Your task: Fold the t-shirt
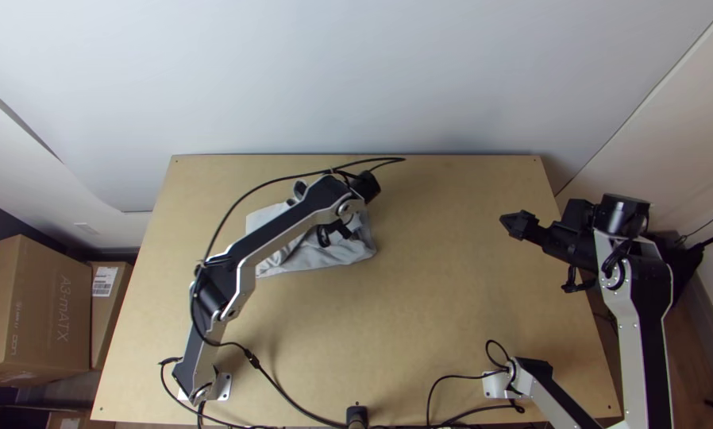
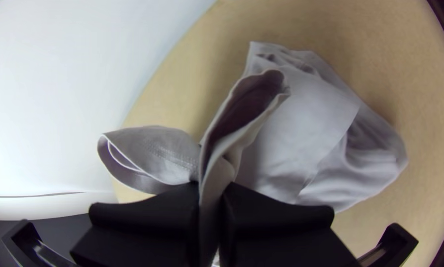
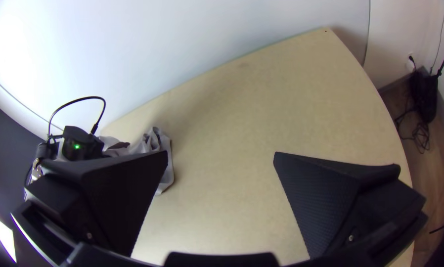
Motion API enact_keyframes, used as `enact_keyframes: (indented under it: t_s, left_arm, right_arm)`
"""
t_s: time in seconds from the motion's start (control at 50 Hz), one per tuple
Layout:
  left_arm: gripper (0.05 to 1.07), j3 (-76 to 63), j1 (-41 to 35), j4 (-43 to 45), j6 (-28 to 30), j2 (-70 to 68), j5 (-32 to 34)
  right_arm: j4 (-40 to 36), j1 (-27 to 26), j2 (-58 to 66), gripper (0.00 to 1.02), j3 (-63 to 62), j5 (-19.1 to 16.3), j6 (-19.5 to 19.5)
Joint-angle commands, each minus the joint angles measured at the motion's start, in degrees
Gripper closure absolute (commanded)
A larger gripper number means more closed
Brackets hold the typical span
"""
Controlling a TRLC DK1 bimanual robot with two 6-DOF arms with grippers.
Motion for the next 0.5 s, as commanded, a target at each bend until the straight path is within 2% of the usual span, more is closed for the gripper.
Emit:
enact_keyframes:
  t_s: [0.0, 0.04, 0.06, 0.1, 0.12, 0.14, 0.16, 0.3, 0.48]
  left_arm:
    - [1.03, 5.4, -1.67, -1.59, -4.04, 4.49, -1.21]
    - [0.93, 7.33, -2.46, -1.59, -4.48, 6.33, -1.12]
    - [0.81, 7.95, -2.81, -1.59, -4.57, 7.04, -1.12]
    - [0.45, 8.74, -3.95, -1.59, -4.57, 8.44, -1.21]
    - [0.22, 9.35, -4.57, -1.59, -4.57, 9.23, -1.21]
    - [0.06, 9.97, -5.01, -1.5, -4.57, 10.03, -1.21]
    - [0.1, 10.76, -5.71, -1.33, -4.57, 10.73, -1.21]
    - [0.1, 12.87, -9.58, 1.22, -4.39, 13.01, -1.12]
    - [0.1, 14.01, -11.69, 3.95, -4.57, 9.41, -0.33]
  right_arm:
    - [0.63, -0.36, -2.39, 0.04, -2.09, 0.37, -0.03]
    - [0.63, -0.36, -3.01, 0.04, -2.8, 0.37, -0.12]
    - [0.63, -0.36, -3.27, 0.04, -3.32, 0.46, -0.2]
    - [0.81, -0.36, -3.89, 0.04, -4.03, 0.46, -0.29]
    - [0.9, -0.44, -4.15, 0.04, -4.47, 0.46, -0.29]
    - [0.9, -0.44, -4.41, 0.04, -4.91, 0.46, -0.29]
    - [0.9, -0.44, -4.59, 0.04, -5.26, 0.46, -0.38]
    - [3.18, -0.36, -5.91, 0.04, -9.65, 0.46, -0.73]
    - [8.63, 1.05, -4.24, 0.04, -16.42, 0.46, -0.82]
